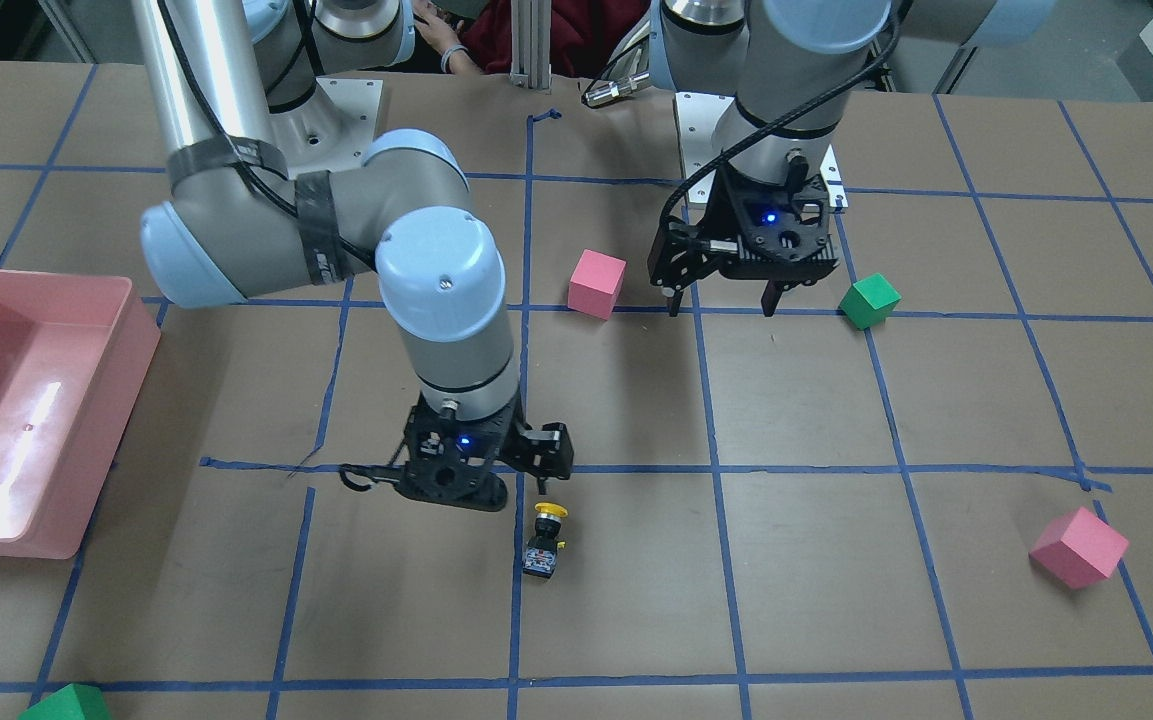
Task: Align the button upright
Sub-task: 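Bring the left gripper to the button and grasp it while the right gripper releases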
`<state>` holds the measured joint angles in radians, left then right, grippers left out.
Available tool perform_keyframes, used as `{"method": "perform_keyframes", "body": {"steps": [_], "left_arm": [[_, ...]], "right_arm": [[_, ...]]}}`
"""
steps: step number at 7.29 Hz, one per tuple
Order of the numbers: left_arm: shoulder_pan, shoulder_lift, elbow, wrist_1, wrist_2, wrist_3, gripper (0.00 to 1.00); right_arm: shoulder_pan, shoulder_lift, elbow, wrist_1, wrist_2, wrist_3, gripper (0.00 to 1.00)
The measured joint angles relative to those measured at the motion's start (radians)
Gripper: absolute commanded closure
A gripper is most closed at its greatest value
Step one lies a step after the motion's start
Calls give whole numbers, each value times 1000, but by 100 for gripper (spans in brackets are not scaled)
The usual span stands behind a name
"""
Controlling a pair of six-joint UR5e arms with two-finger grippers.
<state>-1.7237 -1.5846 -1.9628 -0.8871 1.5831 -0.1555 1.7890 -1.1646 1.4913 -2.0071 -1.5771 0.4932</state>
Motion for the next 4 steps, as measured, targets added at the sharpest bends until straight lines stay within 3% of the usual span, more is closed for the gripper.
{"method": "perform_keyframes", "body": {"steps": [2, 4], "left_arm": [[-21, -68, -87, 279, 0, -15, 0], [-59, -166, -109, 480, 0, -39, 0]], "right_arm": [[-81, -146, 21, 191, 31, -9, 0], [-96, -214, 24, 290, 44, -18, 0]]}}
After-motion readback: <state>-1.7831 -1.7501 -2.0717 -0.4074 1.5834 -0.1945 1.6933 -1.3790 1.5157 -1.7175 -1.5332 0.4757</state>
